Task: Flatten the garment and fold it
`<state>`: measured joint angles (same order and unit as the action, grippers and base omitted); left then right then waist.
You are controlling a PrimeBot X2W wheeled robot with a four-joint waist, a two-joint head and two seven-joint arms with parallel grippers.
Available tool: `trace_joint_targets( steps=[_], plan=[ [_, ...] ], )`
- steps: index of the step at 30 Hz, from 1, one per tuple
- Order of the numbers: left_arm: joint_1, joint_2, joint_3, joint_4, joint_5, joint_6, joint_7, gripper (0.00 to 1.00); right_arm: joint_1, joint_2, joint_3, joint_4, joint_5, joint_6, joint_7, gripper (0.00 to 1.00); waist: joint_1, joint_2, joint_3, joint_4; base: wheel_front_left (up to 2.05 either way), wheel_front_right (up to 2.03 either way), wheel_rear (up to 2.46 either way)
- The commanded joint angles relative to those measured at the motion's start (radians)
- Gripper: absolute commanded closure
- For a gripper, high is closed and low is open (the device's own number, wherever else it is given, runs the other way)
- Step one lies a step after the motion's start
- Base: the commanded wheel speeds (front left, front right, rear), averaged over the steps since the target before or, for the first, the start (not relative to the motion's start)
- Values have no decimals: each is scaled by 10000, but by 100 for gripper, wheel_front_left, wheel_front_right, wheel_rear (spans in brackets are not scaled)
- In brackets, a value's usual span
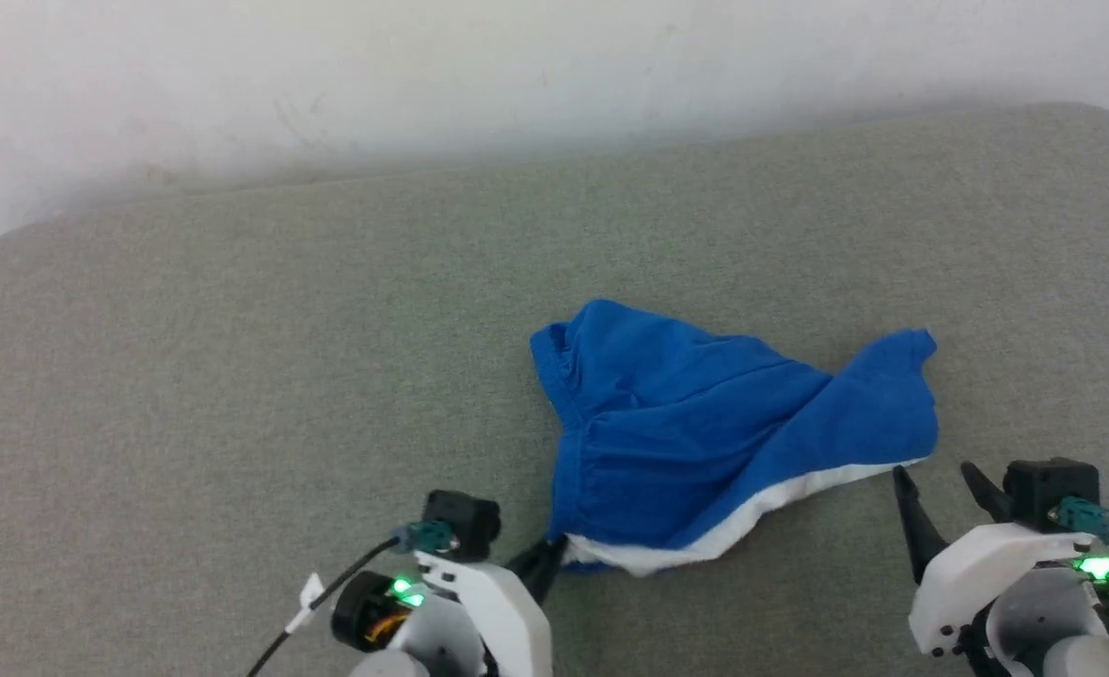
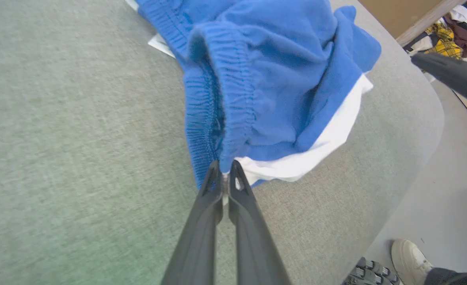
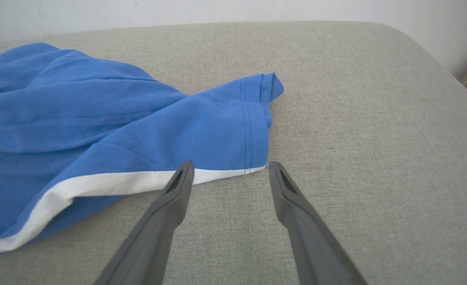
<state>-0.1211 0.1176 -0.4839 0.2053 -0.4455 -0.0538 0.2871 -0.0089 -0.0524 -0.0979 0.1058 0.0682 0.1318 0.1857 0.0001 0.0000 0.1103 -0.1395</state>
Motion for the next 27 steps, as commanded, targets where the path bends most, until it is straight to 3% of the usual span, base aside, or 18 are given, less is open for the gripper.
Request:
trace_joint_targets(
  steps=[1, 7, 14, 20, 21, 22, 24, 27],
  plan=[
    [54, 110, 177, -71, 77, 174, -205, 100, -126, 21, -153, 90, 80, -11, 166, 0, -1, 0, 47, 82, 0, 0, 0],
    [23, 233, 599, -175, 119, 560, -743, 100, -659, 21, -778, 833, 323, -11, 968, 0, -1, 0, 194, 266, 0, 0, 0],
    [-164, 219, 639, -142, 61, 570, -894, 100, -1691, 22, -1211, 2000, -214, -11, 1198, 0, -1, 0, 534, 427, 0, 0, 0],
    [-347, 180, 534, -91, 26, 474, -932, 100, -2236, 22, -1179, 3126, -676, -11, 2344, 0, -1, 0, 781, 587, 0, 0, 0],
    [-364, 177, 526, -74, 16, 465, -945, 100, -2272, 22, -1100, 3222, -686, -11, 2584, 20, -1, 0, 798, 601, 0, 0, 0],
    [-379, 174, 518, -55, 4, 456, -956, 100, -2277, 22, -1010, 3278, -755, -11, 2835, 60, -1, 0, 808, 615, 0, 0, 0],
    [-389, 168, 508, -9, -24, 442, -982, 100, -2180, 22, -818, 3337, -709, -11, 3423, 100, -1, 0, 780, 634, 0, 0, 0],
    [-347, 158, 489, 68, -71, 444, -1011, 100, -1877, 22, -657, 3077, -535, -11, 4073, 100, -1, 0, 622, 641, 0, 0, 0]
  ],
)
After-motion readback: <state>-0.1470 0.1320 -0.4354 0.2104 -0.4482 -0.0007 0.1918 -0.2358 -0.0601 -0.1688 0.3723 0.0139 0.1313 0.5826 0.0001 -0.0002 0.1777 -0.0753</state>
